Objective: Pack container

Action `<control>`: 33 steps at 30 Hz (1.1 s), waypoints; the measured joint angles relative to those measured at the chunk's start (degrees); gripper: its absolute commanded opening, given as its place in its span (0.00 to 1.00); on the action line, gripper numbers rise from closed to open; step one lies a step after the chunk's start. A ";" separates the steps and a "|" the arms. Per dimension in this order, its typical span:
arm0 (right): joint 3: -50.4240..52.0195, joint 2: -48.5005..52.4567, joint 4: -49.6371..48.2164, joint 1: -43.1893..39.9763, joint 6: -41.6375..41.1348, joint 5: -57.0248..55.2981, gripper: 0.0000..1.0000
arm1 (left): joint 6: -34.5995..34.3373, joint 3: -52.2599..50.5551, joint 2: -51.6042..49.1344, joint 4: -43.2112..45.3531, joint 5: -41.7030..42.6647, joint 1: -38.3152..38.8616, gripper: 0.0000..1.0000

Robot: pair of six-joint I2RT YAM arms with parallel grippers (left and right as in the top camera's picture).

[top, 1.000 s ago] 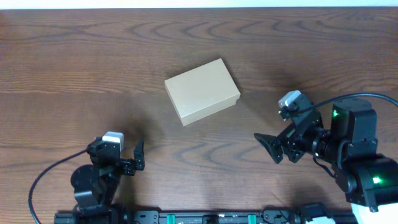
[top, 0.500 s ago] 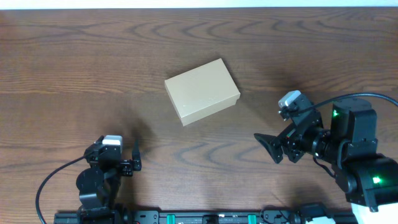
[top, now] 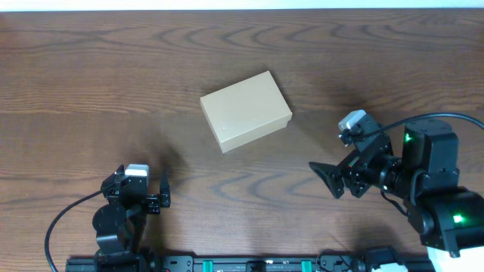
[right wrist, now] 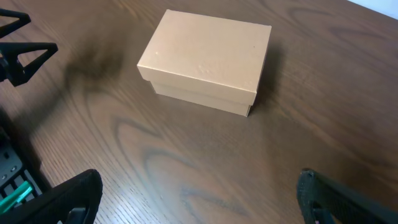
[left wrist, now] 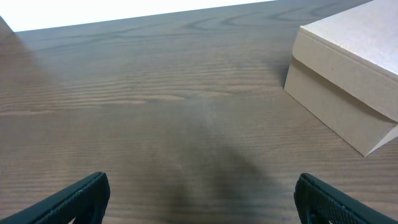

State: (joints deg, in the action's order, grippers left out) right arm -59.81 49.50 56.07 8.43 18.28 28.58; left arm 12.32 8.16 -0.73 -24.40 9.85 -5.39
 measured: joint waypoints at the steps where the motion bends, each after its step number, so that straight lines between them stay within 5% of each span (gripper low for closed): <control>1: 0.00 0.00 0.00 0.00 0.00 0.00 0.99 | 0.00 0.00 0.00 -0.02 0.00 0.00 0.95; 17: 3.26 -4.20 -0.24 0.00 0.00 -10.16 0.99 | 0.00 0.00 0.00 0.00 -0.02 0.00 0.95; 33: 36.70 -31.63 -18.16 -0.02 -6.64 -24.96 0.99 | 0.00 0.00 0.00 0.02 -0.02 0.00 0.96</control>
State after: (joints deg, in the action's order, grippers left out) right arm -23.11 17.87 37.91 8.40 11.64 3.62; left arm 12.32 8.16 -0.73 -24.38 9.82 -5.39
